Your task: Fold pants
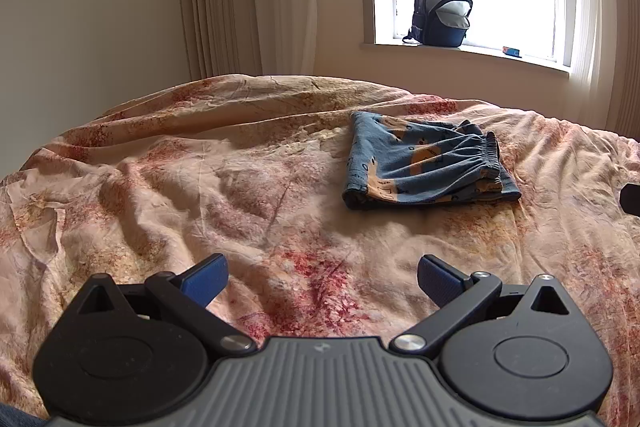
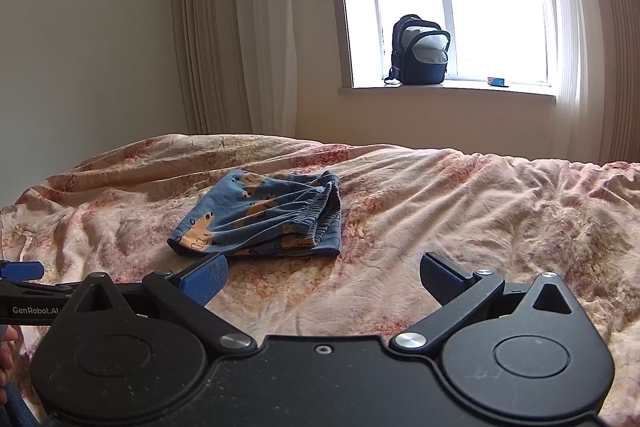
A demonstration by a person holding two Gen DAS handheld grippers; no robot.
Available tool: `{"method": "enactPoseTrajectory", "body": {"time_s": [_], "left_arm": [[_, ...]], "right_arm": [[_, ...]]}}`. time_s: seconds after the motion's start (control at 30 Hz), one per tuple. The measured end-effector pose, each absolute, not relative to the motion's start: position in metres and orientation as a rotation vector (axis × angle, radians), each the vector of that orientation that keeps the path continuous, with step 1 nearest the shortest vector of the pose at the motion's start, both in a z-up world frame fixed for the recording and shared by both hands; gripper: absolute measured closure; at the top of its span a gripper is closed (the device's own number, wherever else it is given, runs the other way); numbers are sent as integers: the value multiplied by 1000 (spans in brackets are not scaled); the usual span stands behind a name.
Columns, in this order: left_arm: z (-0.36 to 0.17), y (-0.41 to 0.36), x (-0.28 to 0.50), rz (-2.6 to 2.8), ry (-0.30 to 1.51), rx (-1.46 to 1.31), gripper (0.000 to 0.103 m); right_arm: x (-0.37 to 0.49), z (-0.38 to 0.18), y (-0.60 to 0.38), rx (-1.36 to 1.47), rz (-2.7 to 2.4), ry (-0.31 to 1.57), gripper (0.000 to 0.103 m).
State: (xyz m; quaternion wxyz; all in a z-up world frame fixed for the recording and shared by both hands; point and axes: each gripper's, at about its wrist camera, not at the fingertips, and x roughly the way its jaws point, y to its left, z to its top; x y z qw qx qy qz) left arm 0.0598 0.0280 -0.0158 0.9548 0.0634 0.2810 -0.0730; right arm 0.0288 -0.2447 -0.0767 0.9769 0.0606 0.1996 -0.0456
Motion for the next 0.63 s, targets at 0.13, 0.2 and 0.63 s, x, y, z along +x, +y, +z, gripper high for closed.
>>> {"method": "enactPoseTrajectory", "body": {"time_s": [0.13,0.2,0.63], "left_arm": [[-16,28,60,-150,573,127,0],[-16,28,60,-139,578,126,0],[-19,26,60,-139,645,123,0]], "right_arm": [[29,-76,-244,122,-92,403,1],[29,-76,-244,123,-92,403,1],[31,-81,-246,121,-87,417,1]]}}
